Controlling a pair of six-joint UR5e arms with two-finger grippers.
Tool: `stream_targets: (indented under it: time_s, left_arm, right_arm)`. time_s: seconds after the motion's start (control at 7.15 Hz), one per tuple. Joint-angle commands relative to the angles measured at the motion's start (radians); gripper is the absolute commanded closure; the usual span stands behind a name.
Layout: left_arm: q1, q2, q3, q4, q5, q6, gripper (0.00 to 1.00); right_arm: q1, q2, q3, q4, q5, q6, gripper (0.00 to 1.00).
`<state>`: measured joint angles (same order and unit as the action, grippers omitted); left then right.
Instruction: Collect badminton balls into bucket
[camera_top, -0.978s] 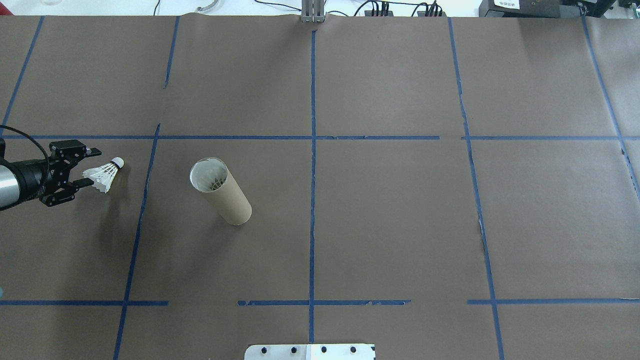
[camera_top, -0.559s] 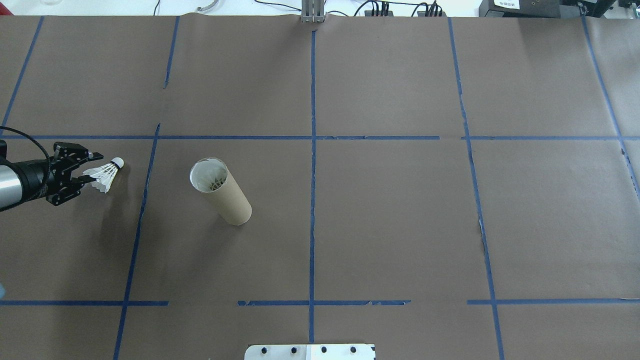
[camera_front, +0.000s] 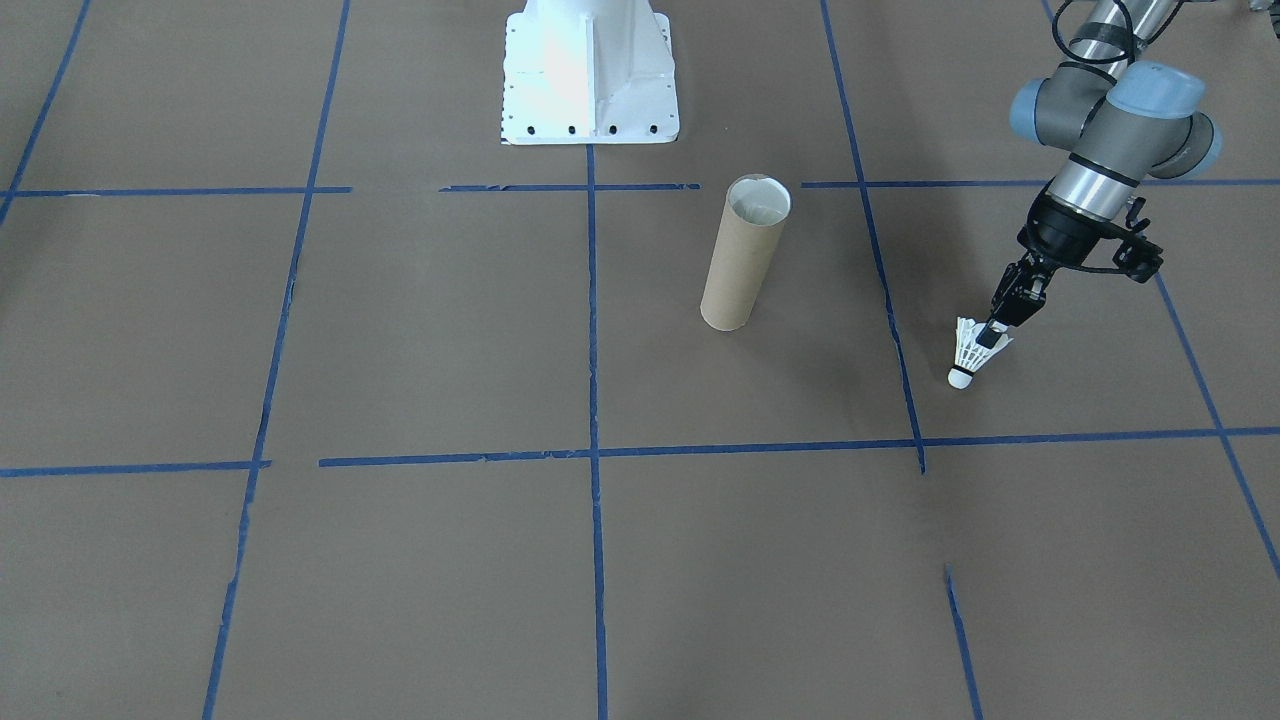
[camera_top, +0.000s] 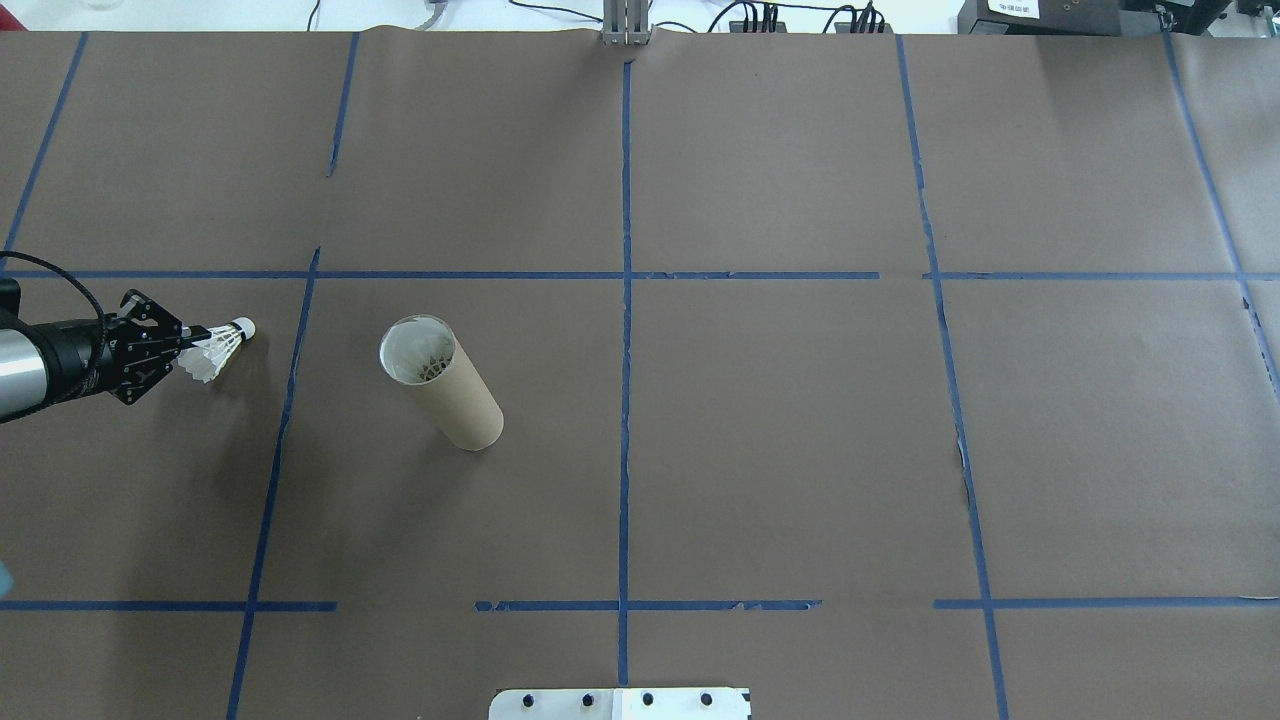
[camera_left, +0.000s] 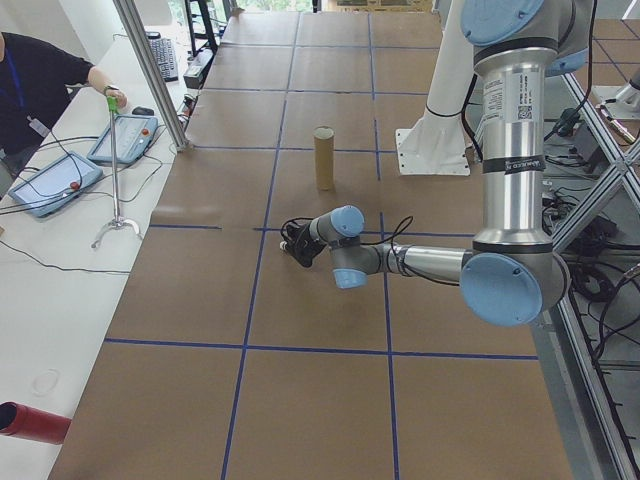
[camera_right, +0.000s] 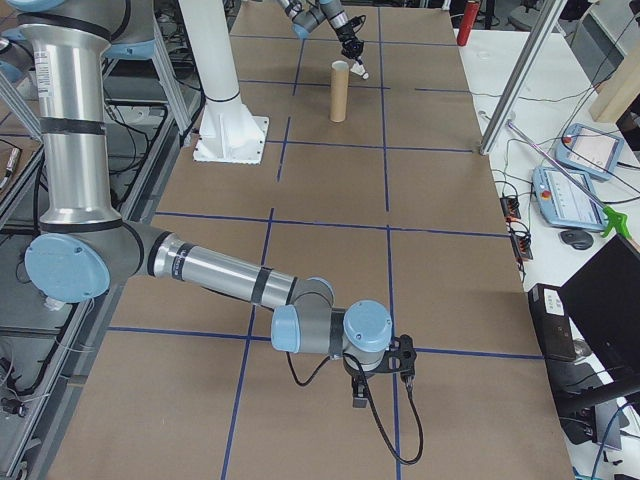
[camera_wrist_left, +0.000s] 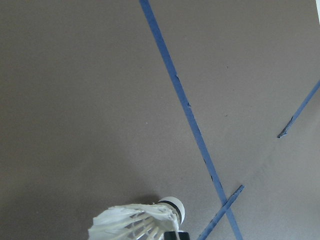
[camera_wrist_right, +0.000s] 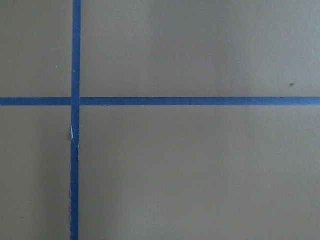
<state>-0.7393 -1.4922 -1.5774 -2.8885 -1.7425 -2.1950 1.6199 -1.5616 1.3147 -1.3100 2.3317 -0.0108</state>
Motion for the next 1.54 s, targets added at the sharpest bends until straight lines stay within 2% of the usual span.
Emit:
stream_targets:
  time_s: [0.0,0.28,0.42,0.84,1.12,1.26,1.4]
  left_arm:
    - [-0.024,0.004,-0.106,0.171,-0.141,0.18,1.0]
    - [-0.08,0.0,-0.225,0.442,-0.25,0.433,1.0]
    - [-0.09,0.0,-0.264,0.548,-0.274,0.557,1.0]
    - [-0.095,-0.003,-0.363,0.846,-0.273,0.888,1.0]
    - [-0.121,-0.017,-0.416,0.964,-0.273,1.024,1.0]
    - [-0.126,-0.101,-0.464,1.139,-0.273,1.034,1.0]
    - [-0.153,-0.24,-0.489,1.352,-0.272,1.098,1.0]
  right_arm:
    - [0.0,0.0,0.001,0.0,0.0,0.0,0.0]
    - [0.0,0.0,0.002,0.0,0.0,0.0,0.0]
    - [0.0,0.0,0.002,0.0,0.0,0.0,0.0]
    - [0.0,0.0,0.001,0.0,0.0,0.0,0.0]
    - [0.0,0.0,0.002,0.0,0.0,-0.001,0.0]
    - [0.0,0.0,0.002,0.0,0.0,0.0,0.0]
    - [0.0,0.0,0.0,0.0,0.0,0.0,0.0]
